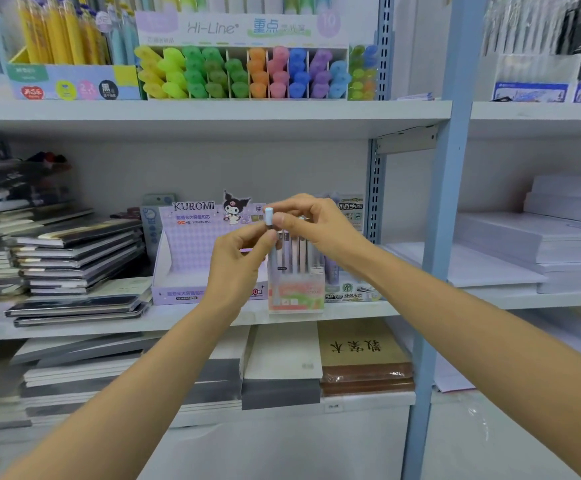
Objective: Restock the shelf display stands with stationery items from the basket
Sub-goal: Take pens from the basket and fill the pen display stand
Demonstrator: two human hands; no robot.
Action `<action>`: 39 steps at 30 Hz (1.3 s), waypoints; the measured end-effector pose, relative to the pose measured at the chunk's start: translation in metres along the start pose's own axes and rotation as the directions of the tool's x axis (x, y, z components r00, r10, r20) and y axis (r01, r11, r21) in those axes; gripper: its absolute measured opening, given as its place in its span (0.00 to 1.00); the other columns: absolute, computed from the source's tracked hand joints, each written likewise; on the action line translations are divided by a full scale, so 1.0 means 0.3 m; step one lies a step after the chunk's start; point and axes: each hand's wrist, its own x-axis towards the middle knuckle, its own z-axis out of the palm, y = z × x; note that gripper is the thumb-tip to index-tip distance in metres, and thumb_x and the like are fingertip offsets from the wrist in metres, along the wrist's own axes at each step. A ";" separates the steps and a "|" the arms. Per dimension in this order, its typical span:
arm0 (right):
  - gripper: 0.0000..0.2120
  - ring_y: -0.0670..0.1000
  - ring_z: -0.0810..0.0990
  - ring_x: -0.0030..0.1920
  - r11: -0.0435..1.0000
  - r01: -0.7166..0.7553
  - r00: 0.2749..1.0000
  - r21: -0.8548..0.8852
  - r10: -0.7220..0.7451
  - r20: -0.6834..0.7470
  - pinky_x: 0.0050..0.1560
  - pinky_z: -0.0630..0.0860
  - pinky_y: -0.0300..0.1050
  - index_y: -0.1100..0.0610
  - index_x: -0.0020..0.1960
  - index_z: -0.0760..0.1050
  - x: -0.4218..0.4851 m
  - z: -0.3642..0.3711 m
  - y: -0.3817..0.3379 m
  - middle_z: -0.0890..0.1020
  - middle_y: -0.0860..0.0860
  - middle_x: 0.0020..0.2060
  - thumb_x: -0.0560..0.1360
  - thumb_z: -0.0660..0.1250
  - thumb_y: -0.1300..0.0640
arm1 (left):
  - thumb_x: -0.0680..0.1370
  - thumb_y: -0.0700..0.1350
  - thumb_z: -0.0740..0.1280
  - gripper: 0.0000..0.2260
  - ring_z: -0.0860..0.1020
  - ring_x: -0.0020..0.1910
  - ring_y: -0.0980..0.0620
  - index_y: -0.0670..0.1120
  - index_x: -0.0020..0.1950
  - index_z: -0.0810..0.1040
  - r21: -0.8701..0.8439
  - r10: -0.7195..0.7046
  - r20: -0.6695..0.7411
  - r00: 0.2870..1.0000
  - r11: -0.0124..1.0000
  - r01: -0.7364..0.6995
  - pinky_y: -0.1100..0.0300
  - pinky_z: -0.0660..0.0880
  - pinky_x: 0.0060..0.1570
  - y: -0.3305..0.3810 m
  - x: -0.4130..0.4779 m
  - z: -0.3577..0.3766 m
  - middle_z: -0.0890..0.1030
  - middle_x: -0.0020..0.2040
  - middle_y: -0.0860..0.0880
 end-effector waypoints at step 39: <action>0.06 0.55 0.83 0.40 0.904 -0.153 0.981 -0.400 0.091 -0.170 0.48 0.81 0.54 0.59 0.55 0.75 0.113 0.065 0.220 0.83 0.56 0.42 0.78 0.64 0.63 | 0.78 0.41 0.65 0.28 0.63 0.73 0.51 0.47 0.77 0.61 0.701 0.099 0.383 0.919 0.616 -0.358 0.55 0.64 0.70 -0.202 -0.117 -0.051 0.62 0.77 0.50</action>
